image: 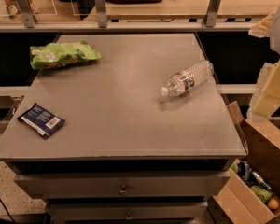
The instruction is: Move rxbar blueberry near green rice chip bag
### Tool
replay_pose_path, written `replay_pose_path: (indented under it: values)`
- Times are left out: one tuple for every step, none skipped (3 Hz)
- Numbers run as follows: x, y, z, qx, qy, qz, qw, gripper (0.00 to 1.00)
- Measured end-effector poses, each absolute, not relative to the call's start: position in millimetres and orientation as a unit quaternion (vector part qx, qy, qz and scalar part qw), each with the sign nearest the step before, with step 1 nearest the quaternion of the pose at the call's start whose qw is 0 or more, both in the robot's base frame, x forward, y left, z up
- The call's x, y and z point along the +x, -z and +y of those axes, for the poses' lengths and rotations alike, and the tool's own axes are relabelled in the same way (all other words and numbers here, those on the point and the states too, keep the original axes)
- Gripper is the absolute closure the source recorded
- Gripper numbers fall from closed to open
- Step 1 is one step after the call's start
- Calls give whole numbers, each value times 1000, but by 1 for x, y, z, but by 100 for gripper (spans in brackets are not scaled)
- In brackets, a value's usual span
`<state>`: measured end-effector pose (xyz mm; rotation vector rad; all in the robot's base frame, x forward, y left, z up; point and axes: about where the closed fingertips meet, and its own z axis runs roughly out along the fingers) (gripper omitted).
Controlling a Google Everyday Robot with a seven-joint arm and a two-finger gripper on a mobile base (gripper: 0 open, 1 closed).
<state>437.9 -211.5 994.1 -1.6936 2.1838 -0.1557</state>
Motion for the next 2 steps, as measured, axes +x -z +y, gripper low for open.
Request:
replay_pose_path:
  values:
    - [438,-994,-211,-601,55,775,186,0]
    - [455,-987,-179,-615,33,764,189,0]
